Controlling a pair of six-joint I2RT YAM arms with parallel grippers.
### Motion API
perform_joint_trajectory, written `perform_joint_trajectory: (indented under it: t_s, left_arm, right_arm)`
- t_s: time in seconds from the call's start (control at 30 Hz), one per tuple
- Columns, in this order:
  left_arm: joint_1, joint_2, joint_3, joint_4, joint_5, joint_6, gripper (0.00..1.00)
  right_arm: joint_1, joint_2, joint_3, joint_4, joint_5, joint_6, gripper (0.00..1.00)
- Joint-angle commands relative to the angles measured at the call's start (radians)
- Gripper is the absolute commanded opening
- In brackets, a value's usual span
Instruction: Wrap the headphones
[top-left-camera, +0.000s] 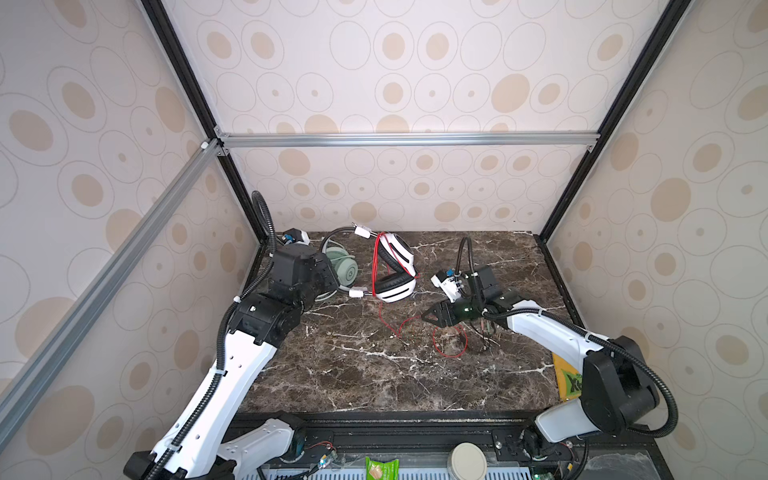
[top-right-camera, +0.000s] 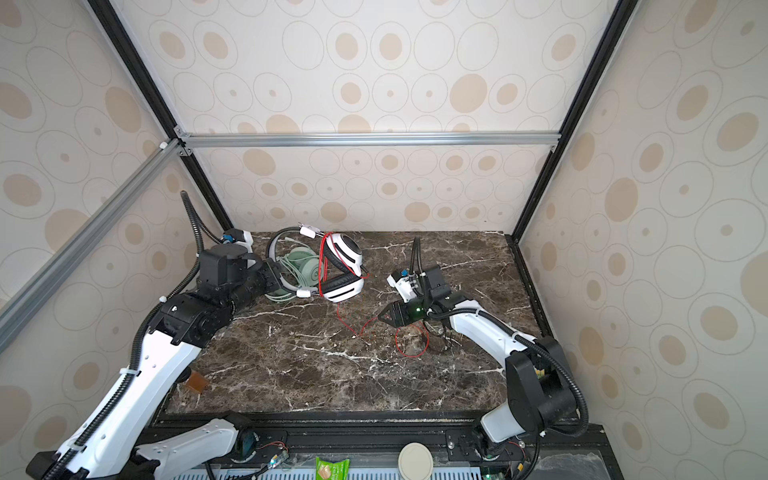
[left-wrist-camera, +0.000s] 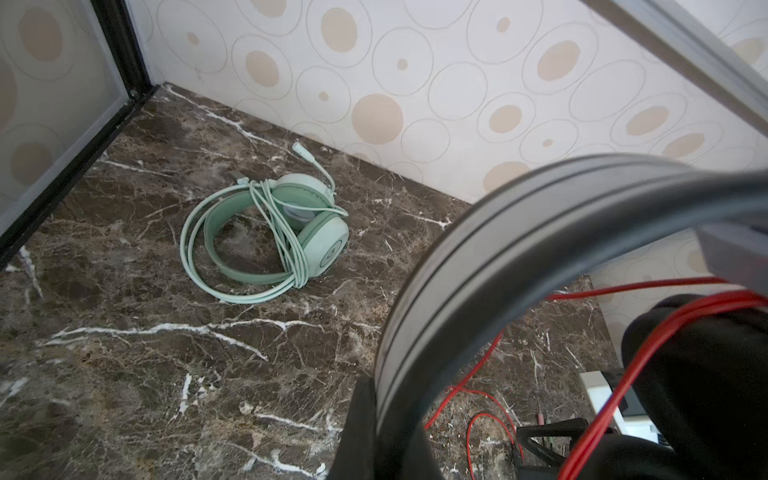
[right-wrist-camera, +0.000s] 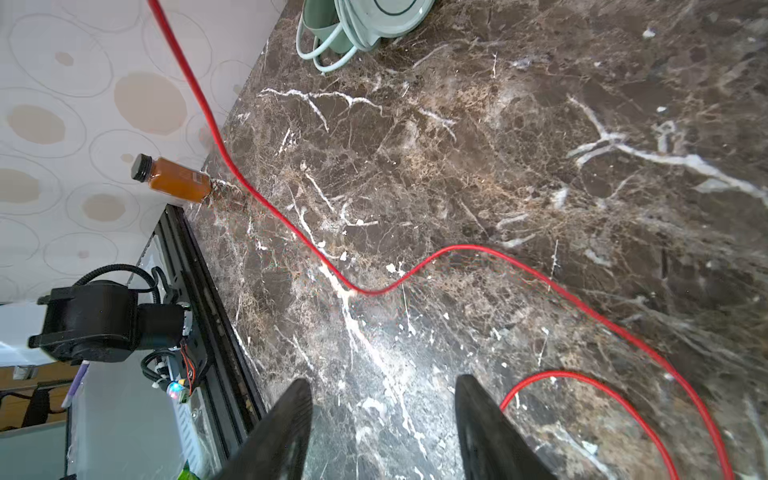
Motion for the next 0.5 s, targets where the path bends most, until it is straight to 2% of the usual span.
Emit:
perform_joint_trajectory:
  t_s: [0.0, 0.17, 0.33, 0.47]
  left_arm:
    - [0.013, -0.008, 0.087, 0.049, 0.039, -0.026, 0.0]
    - [0.029, 0.009, 0.109, 0.048, 0.049, -0.026, 0.0]
    - [0.037, 0.022, 0.133, 0.05, 0.065, -0.023, 0.0]
    - [0.044, 0.032, 0.162, 0.045, 0.07, -0.019, 0.0]
  right_arm:
    - [0.001, 0.011, -0.073, 0.109, -0.027, 0.06, 0.57]
    - [0.052, 0.065, -0.111, 0.208, -0.052, 0.092, 0.56]
    - [0.119, 0.124, -0.091, 0.245, 0.014, 0.044, 0.57]
    - [0.137, 0.176, -0.101, 0.386, 0.045, 0.038, 0.57]
